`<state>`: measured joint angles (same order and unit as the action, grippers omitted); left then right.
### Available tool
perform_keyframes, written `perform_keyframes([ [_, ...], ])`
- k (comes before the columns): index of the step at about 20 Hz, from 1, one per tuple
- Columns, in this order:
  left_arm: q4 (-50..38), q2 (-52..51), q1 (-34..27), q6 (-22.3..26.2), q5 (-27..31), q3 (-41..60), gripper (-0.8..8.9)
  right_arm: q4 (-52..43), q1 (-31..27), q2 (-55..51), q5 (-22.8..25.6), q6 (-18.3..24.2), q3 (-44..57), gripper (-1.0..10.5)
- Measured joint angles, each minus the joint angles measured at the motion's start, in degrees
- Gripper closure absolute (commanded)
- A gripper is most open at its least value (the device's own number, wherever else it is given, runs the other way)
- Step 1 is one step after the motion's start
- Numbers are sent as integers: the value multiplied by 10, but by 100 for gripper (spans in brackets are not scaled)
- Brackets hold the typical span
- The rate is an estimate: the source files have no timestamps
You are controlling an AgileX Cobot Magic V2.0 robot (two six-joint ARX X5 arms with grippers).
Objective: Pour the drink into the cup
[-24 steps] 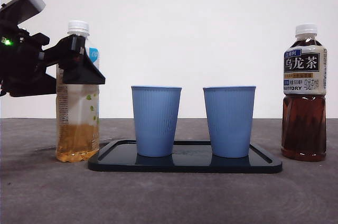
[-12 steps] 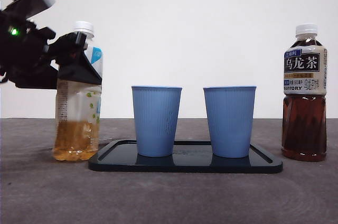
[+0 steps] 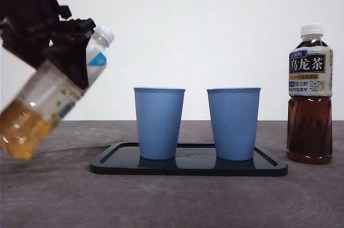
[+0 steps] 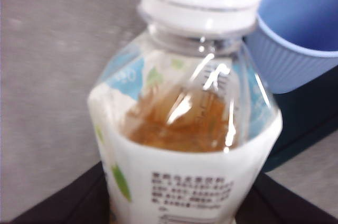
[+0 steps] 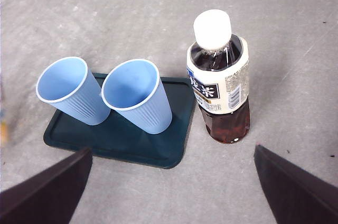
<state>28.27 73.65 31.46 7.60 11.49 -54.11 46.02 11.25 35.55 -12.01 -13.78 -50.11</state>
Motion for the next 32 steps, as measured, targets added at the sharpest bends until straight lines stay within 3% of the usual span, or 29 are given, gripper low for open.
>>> perform_keyframes([
  [9, 66, 18, 86, 116, 222, -53, 632, 0, 0, 0, 0, 0, 0, 457],
  [19, 149, 152, 115, 167, 288, -170, 632, 0, 0, 0, 0, 0, 0, 457],
  [32, 116, 215, 169, 290, 444, -170, 632, 1, 0, 0, 0, 0, 0, 457],
])
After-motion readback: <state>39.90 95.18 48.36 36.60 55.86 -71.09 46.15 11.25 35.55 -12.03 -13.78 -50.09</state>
